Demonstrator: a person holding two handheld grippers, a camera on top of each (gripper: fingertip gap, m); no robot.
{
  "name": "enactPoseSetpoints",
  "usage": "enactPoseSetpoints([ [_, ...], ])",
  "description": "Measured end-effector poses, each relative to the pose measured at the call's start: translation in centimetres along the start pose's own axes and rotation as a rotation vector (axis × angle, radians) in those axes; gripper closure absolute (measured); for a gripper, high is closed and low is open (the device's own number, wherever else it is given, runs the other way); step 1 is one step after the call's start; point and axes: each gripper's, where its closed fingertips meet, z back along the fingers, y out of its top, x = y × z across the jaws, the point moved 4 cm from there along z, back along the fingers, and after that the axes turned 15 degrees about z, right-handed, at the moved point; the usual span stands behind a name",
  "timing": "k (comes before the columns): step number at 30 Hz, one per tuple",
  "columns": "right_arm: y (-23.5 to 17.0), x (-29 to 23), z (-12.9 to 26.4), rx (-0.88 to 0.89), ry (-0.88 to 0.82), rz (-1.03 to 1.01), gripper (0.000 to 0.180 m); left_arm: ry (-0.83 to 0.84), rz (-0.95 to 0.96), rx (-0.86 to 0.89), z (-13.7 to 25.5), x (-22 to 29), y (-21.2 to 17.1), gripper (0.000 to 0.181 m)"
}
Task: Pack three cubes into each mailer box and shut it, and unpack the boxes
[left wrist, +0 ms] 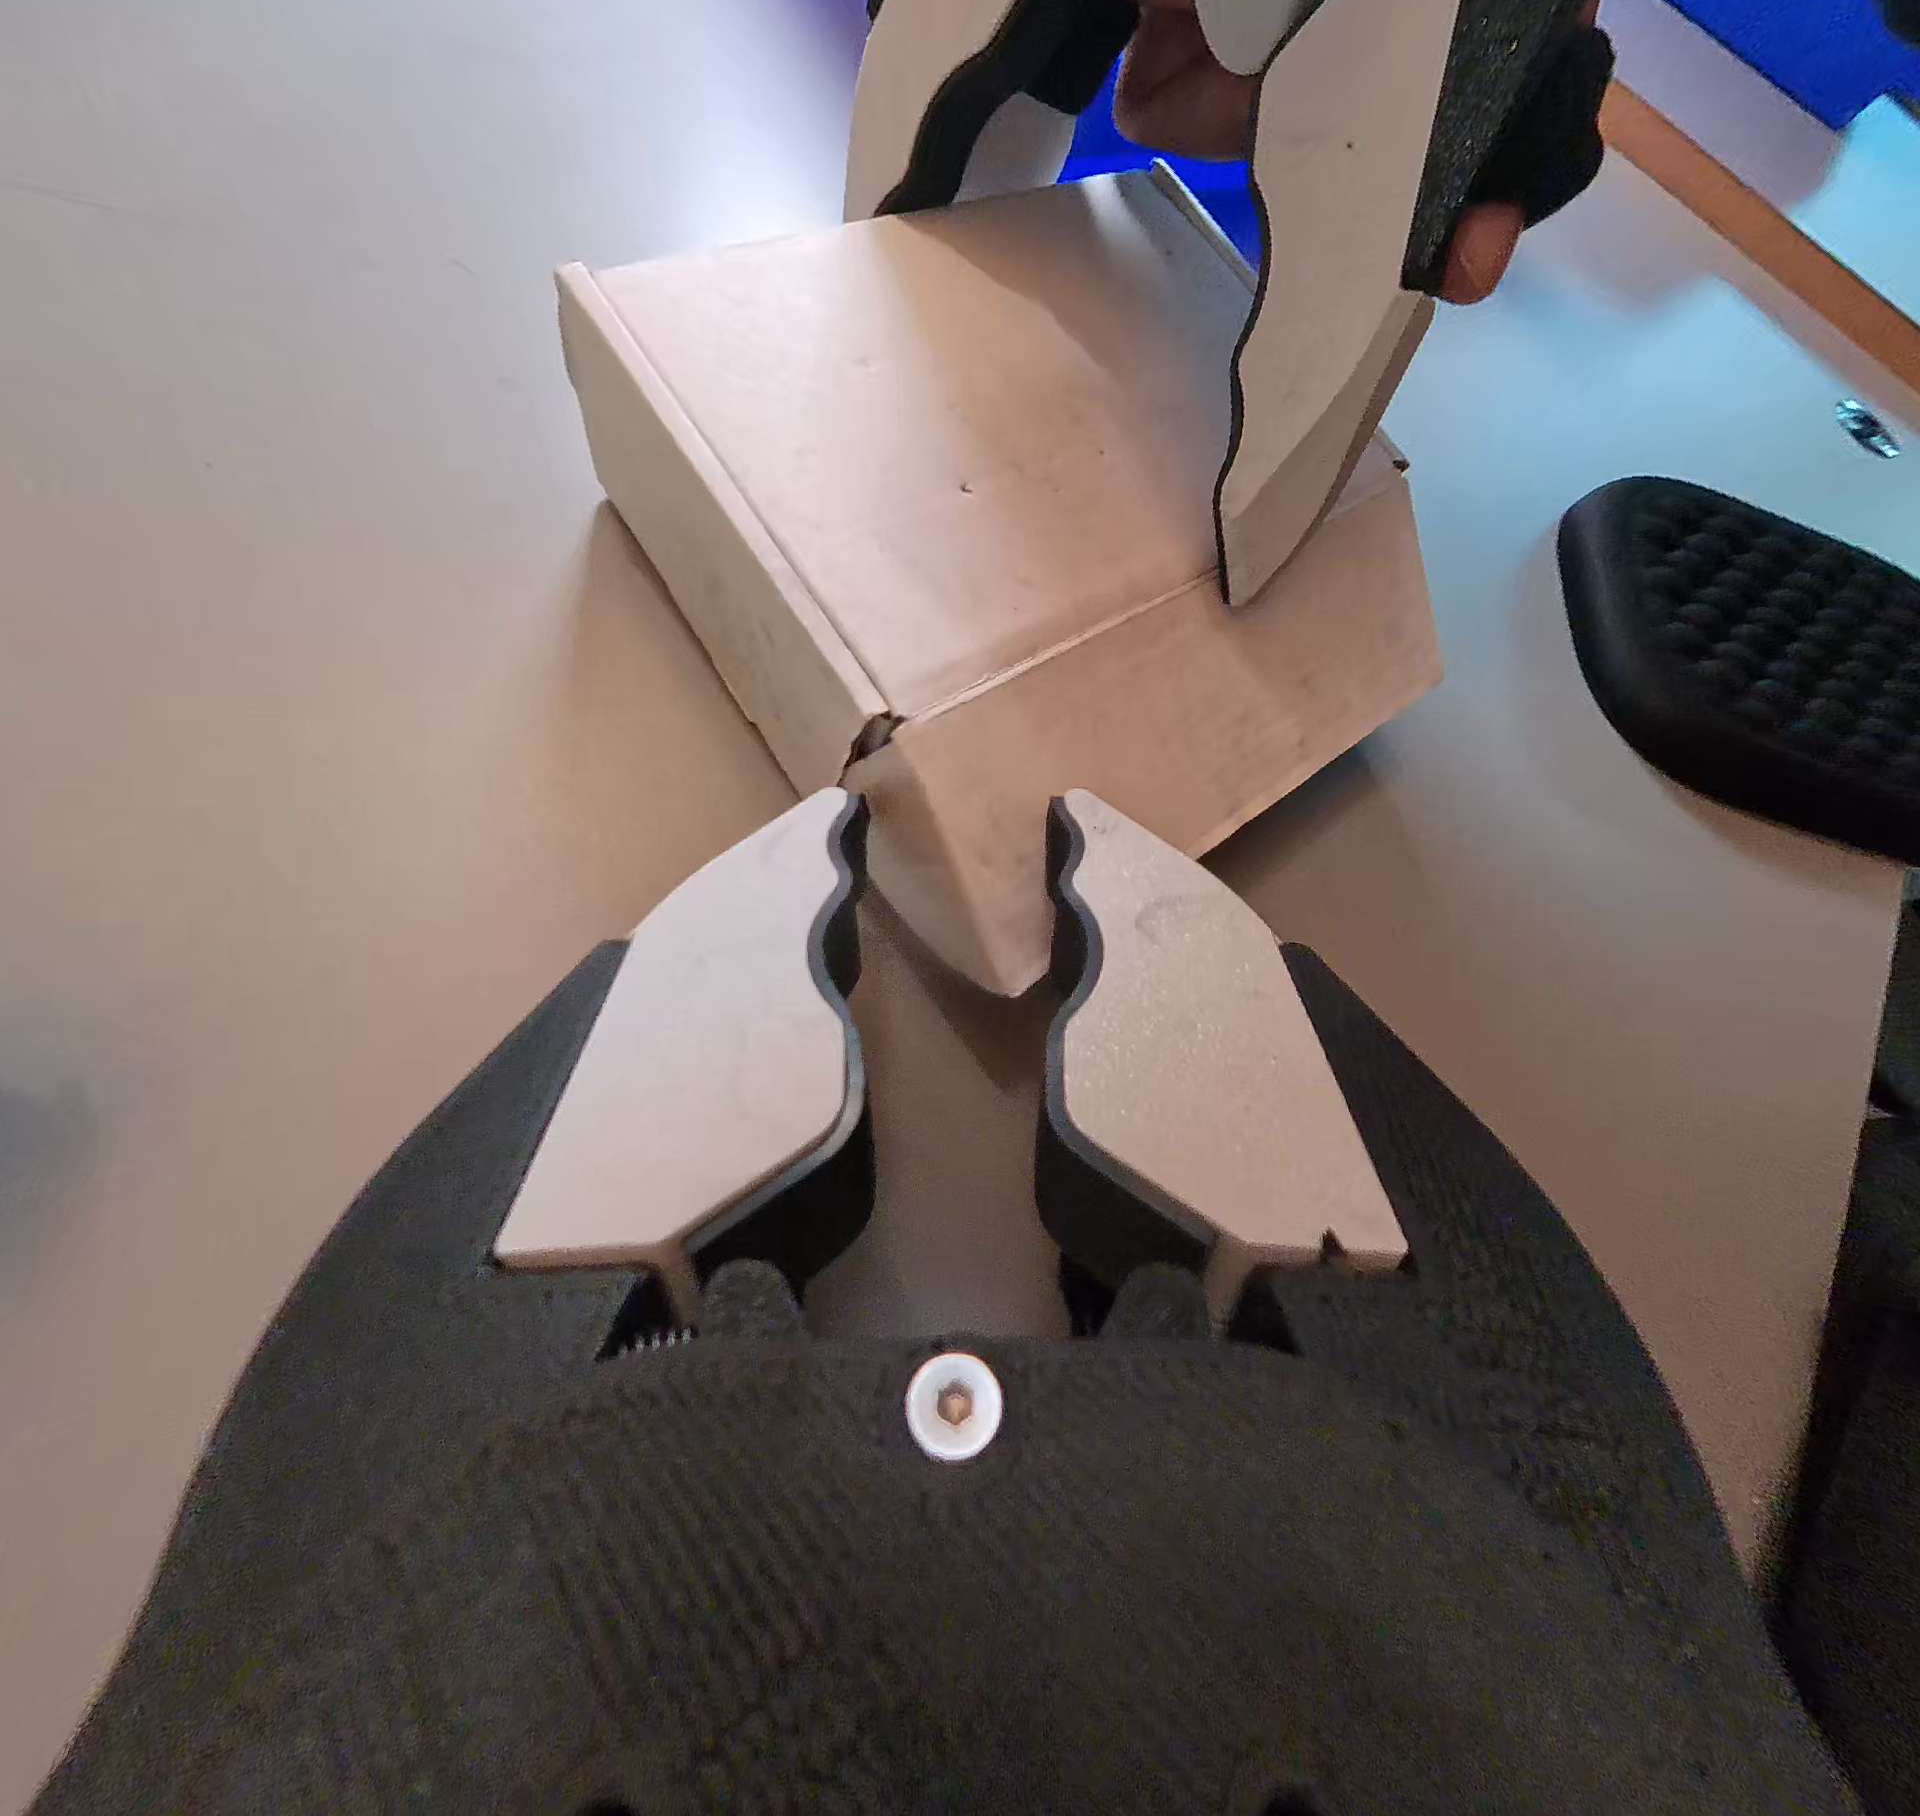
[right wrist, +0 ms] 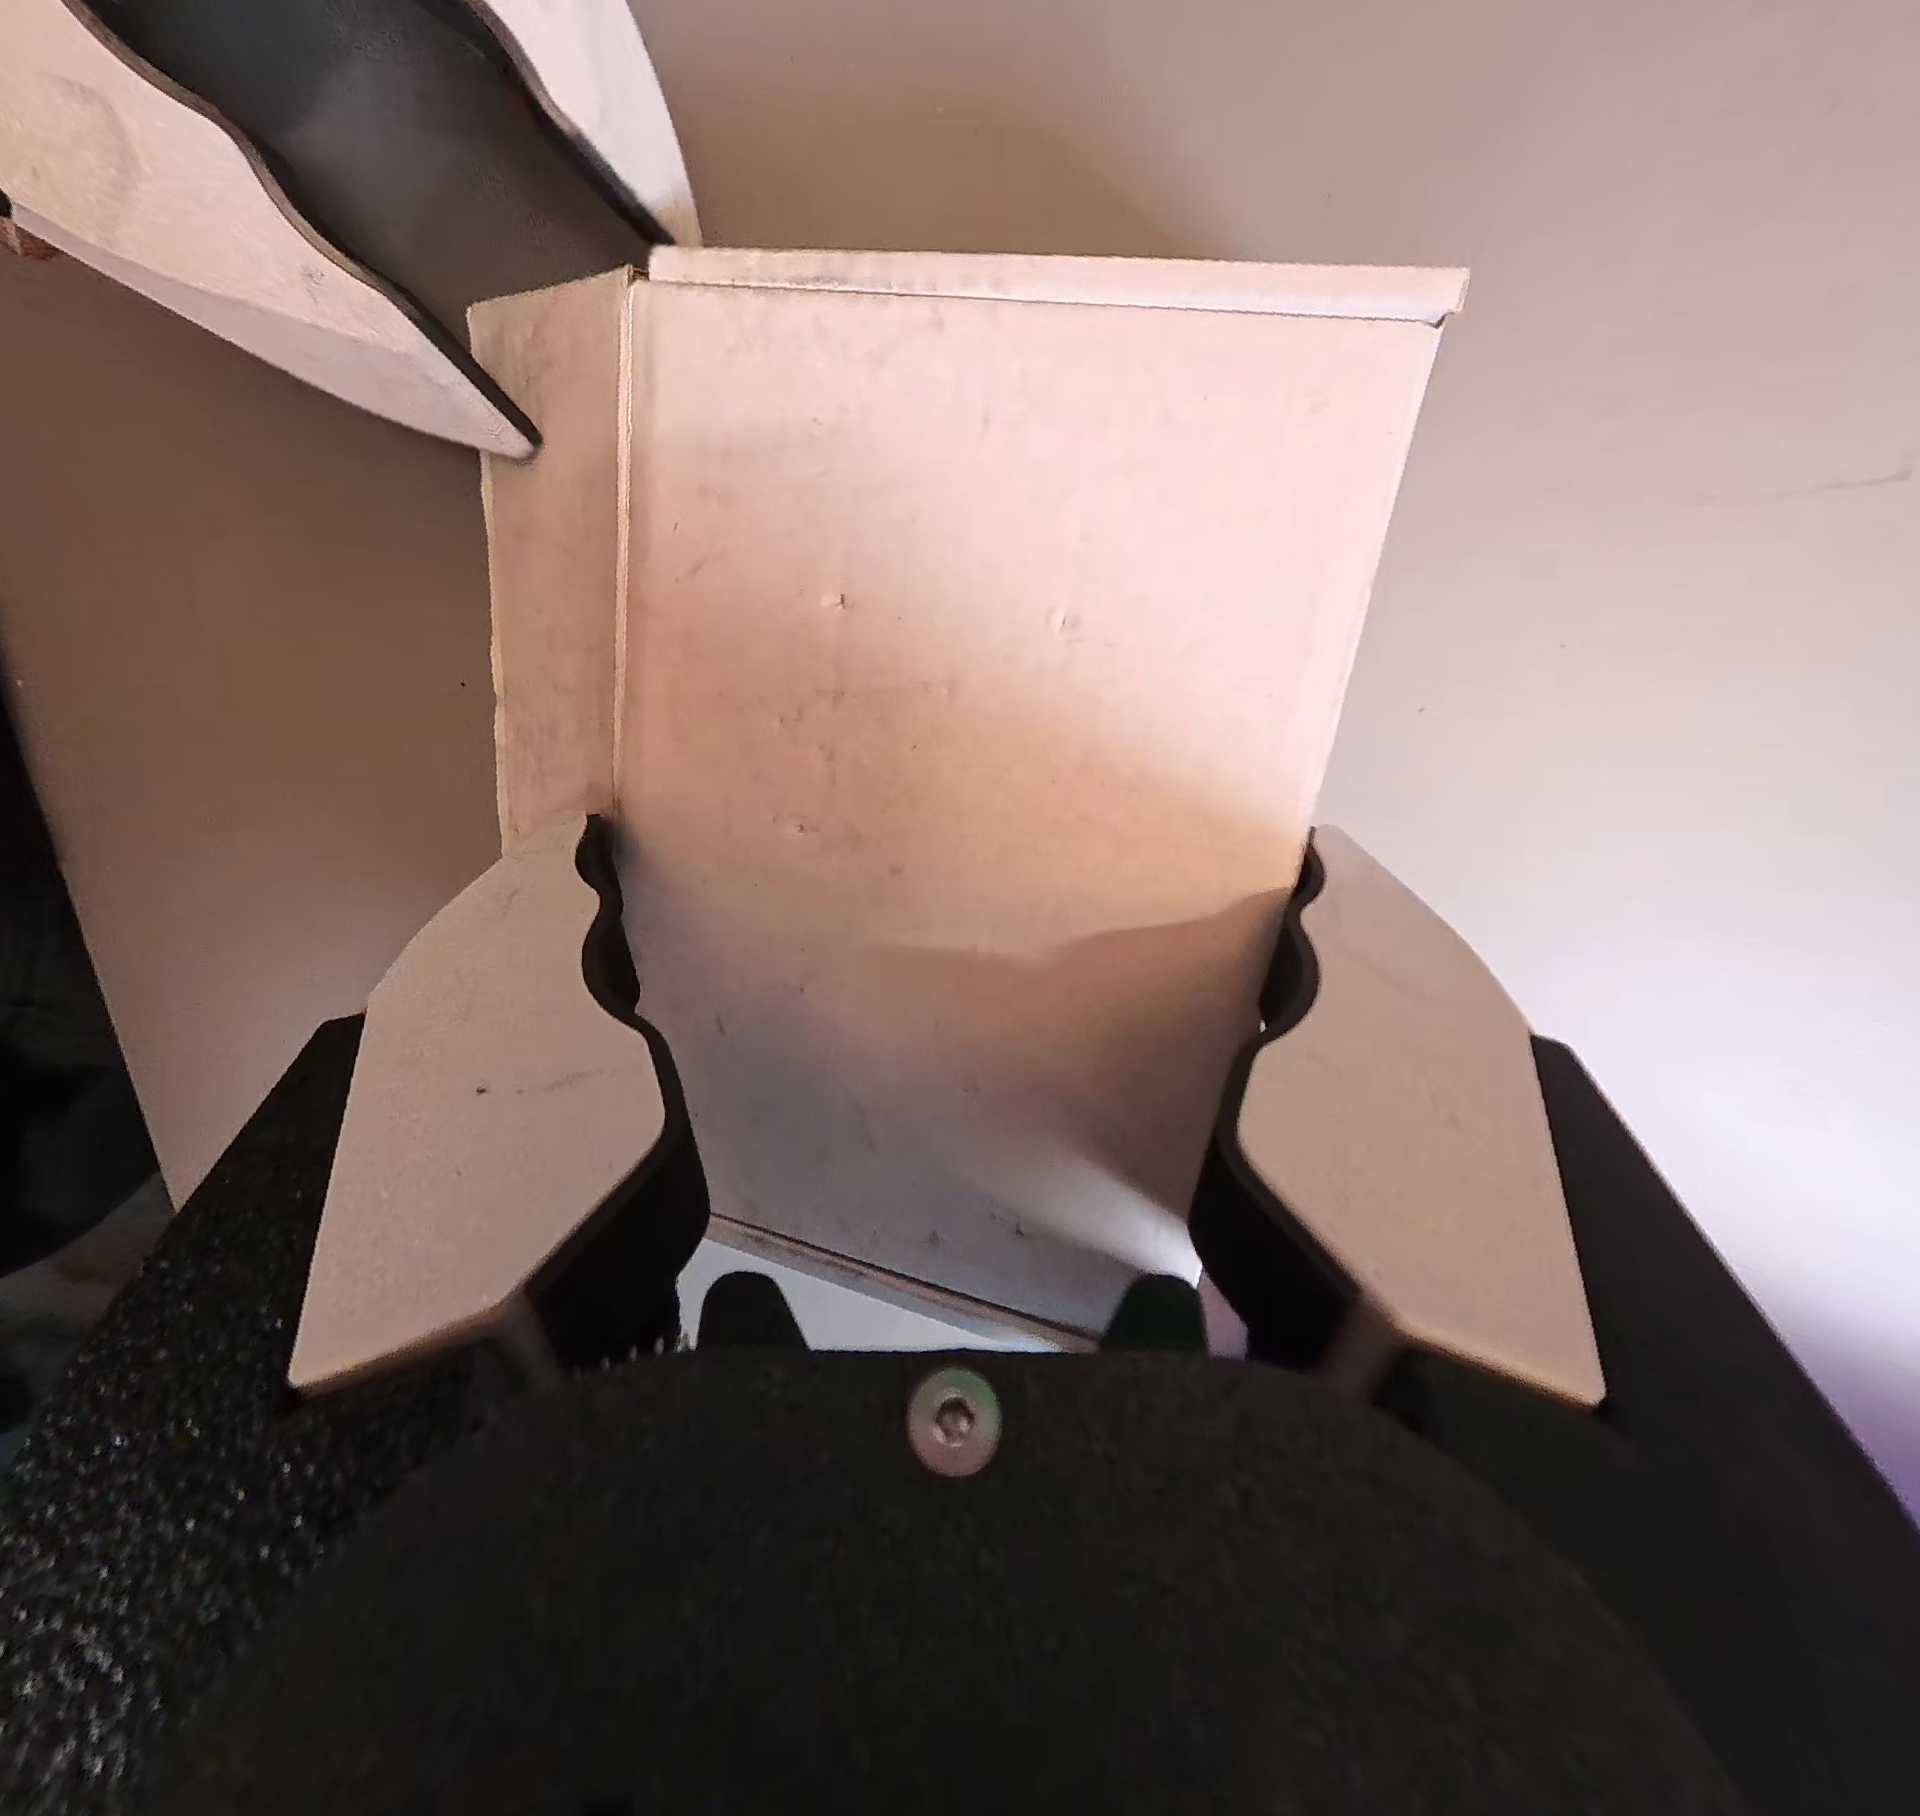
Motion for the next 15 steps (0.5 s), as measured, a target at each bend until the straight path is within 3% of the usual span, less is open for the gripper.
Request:
enactPoseSetpoints([
  [15, 0.11, -0.19, -0.17, -0.008, 0.011, 0.009, 0.06, 0.02, 0.069, -0.002, 0.25, 0.57, -0.34, 0.155],
])
